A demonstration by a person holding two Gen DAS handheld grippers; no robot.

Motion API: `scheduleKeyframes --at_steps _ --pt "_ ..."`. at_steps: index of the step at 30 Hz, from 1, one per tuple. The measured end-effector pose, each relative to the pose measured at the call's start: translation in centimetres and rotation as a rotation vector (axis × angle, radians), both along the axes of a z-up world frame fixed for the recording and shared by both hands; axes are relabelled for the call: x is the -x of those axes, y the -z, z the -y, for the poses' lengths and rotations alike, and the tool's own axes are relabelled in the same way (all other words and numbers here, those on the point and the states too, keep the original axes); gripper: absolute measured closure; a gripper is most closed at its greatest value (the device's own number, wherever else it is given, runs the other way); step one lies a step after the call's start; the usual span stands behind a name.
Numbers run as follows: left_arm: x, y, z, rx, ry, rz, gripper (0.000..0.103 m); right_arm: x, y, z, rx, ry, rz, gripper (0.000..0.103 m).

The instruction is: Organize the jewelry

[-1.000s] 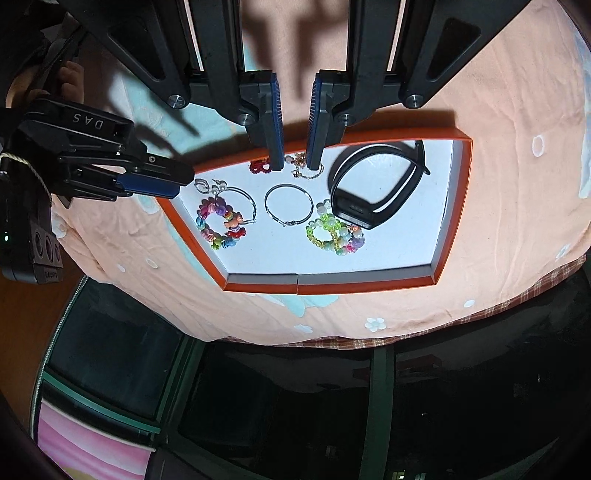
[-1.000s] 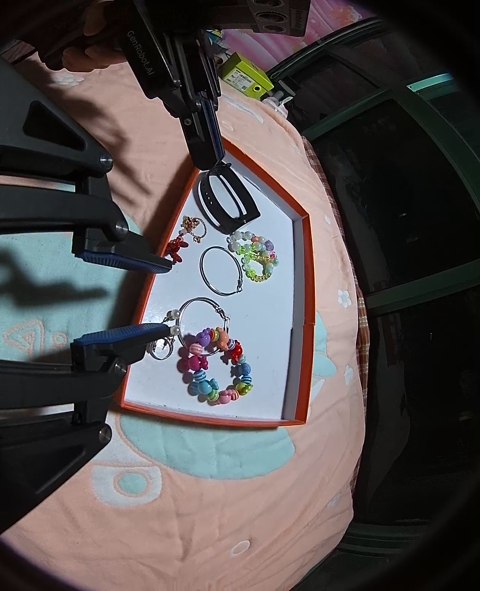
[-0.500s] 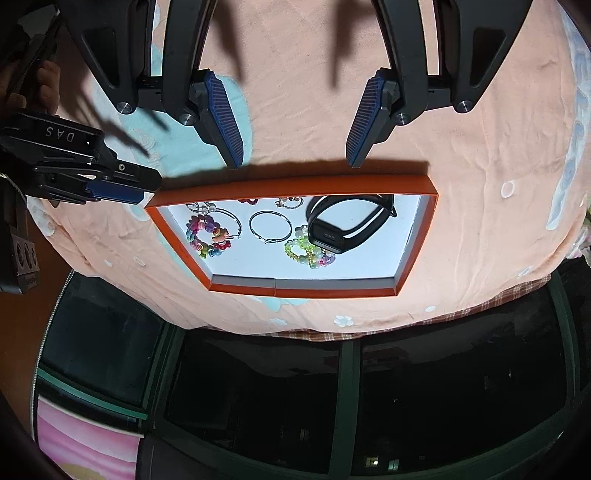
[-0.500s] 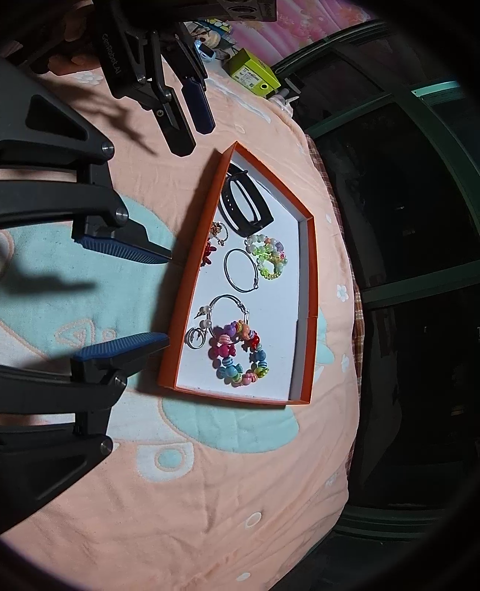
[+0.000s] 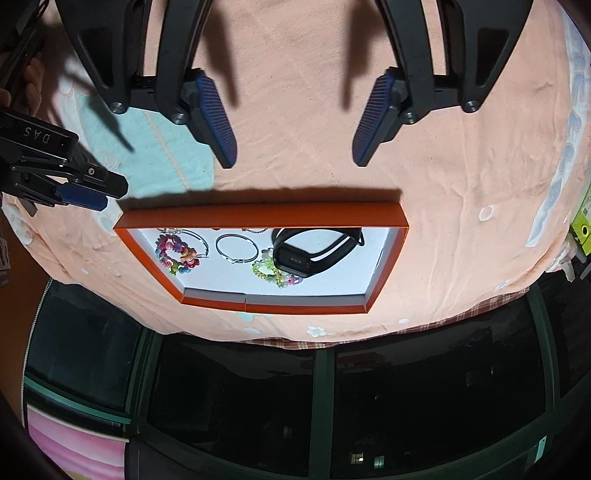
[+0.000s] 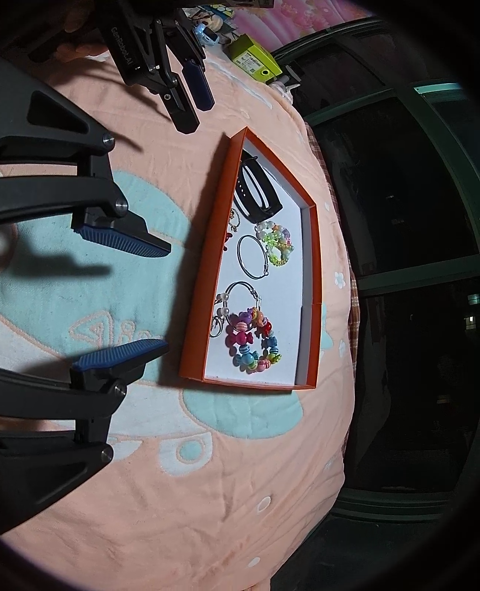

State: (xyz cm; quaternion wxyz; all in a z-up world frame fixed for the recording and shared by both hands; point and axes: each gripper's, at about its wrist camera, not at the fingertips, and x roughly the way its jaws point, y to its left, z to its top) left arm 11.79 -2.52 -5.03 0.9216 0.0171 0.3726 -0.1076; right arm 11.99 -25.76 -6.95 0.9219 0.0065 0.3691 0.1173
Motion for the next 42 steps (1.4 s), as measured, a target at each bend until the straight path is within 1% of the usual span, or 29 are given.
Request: scheduleKeyframes --at_steps 1,3,6,8,10,11,13,14,18,23,33,40,42 --pt "0.2 0.1 -0.1 -0.011 -0.014 0.009 0.016 0.1 0.1 -0.1 0.008 -0.003 0.005 0.041" --pt "0.6 0.3 -0.4 -0.014 -0.028 0.03 0.013 0.3 0.2 -0.2 0.024 -0.005 0.016 0.035" --pt "0.9 0.5 -0.7 -0.008 -0.044 0.027 0.006 0.4 0.4 -0.4 0.041 -0.004 0.02 0.028" --pt "1.1 0.3 -0.9 -0.002 -0.051 0.04 0.005 0.4 0.6 -0.4 0.035 0.003 0.014 0.023" --pt "1.2 0.2 -1.0 -0.002 -0.059 0.05 0.0 0.5 0.6 -0.4 0.04 0.009 0.017 0.016" --pt "1.3 0.2 -1.1 0.0 -0.058 0.051 0.0 0.6 0.6 -0.5 0.044 0.011 0.021 0.014" --pt "1.5 0.1 -1.0 0.0 -0.056 0.056 0.0 0.7 0.5 -0.6 0.051 0.01 0.03 0.003" --pt "1.6 0.1 -1.0 -0.005 -0.058 0.061 0.0 0.7 0.5 -0.7 0.056 0.008 0.032 0.0" --pt "1.9 0.0 -0.7 -0.007 -0.046 0.068 0.0 0.8 0.6 -1.3 0.092 0.006 0.034 0.0" --pt "2.1 -0.1 -0.6 0.0 -0.04 0.067 0.0 1.2 0.3 -1.7 0.118 0.009 0.062 0.0" --pt "2.9 -0.6 -0.9 -0.03 -0.094 0.117 0.0 1.1 0.3 -1.3 0.09 0.013 0.049 0.0" --pt "2.9 -0.6 -1.6 -0.023 -0.133 0.115 0.0 1.0 0.4 -1.2 0.075 0.006 0.042 0.0" --pt "2.8 -0.5 -1.5 -0.032 -0.143 0.11 0.0 0.9 0.4 -1.3 0.076 0.004 0.038 0.0"
